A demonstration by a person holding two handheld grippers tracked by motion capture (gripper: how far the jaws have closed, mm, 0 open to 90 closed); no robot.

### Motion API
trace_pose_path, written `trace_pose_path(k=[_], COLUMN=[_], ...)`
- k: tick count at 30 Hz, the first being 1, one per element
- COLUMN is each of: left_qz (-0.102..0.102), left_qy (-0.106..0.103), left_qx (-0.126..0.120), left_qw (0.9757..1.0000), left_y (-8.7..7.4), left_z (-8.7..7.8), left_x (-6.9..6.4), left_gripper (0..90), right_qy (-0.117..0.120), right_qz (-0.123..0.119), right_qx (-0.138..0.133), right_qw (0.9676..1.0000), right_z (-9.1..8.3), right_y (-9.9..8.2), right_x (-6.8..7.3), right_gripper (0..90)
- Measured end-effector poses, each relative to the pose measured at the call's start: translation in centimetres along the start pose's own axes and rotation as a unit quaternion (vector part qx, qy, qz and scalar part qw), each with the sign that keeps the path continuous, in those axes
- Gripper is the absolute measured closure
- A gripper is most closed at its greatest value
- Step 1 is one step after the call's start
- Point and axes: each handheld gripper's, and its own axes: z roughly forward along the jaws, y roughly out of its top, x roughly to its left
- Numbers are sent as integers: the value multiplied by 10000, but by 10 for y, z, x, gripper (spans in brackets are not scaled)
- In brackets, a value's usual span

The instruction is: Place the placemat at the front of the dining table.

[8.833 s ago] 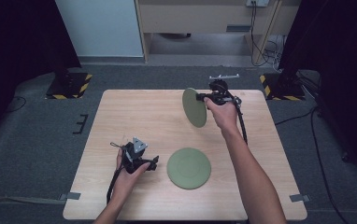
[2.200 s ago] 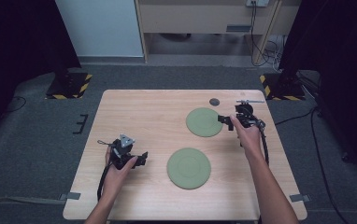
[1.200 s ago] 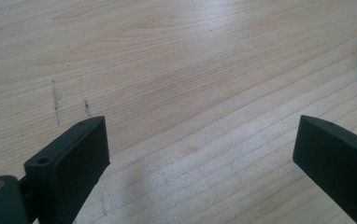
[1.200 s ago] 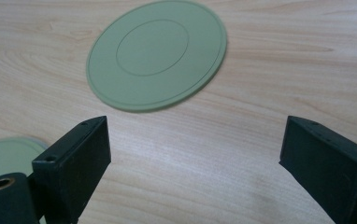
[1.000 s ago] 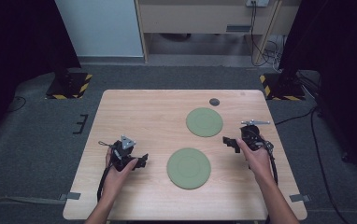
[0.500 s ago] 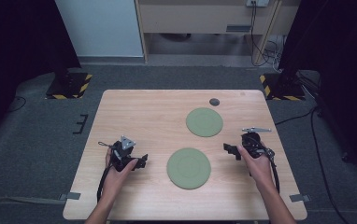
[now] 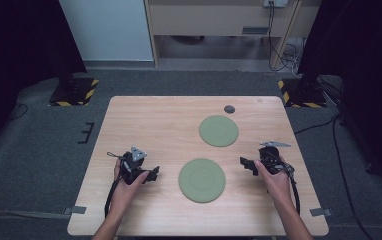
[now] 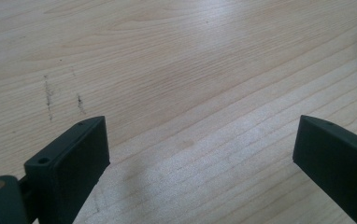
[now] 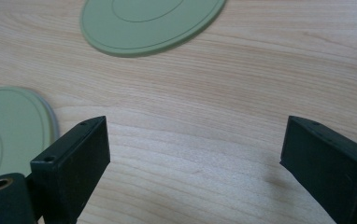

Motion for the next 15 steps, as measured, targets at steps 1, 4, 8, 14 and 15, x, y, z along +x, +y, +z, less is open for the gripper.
trace_pose_path(k=[1, 4, 8, 14, 15], left_qz=[-3, 9, 7, 4, 3], left_qy=[-6, -3, 1, 16, 20], left_qx=[4, 20, 26, 76, 79], left_qw=[10000, 10000, 10000, 10000, 10000], left_y=[0, 0, 0, -1, -1], left_z=[0, 1, 1, 3, 3], left_x=[0, 0, 0, 0, 0], left_gripper=[30, 30, 30, 30, 29], right_qy=[-28, -139, -229, -410, -422], right_qz=[-3, 27, 31, -28, -12], right_qx=[-13, -23, -18, 29, 51], right_qw=[10000, 9999, 9997, 9992, 9991], right_z=[0, 3, 7, 12, 13], right_y=[-1, -4, -8, -12, -13], right_x=[-1, -2, -2, -1, -1], right_gripper=[79, 78, 77, 75, 74])
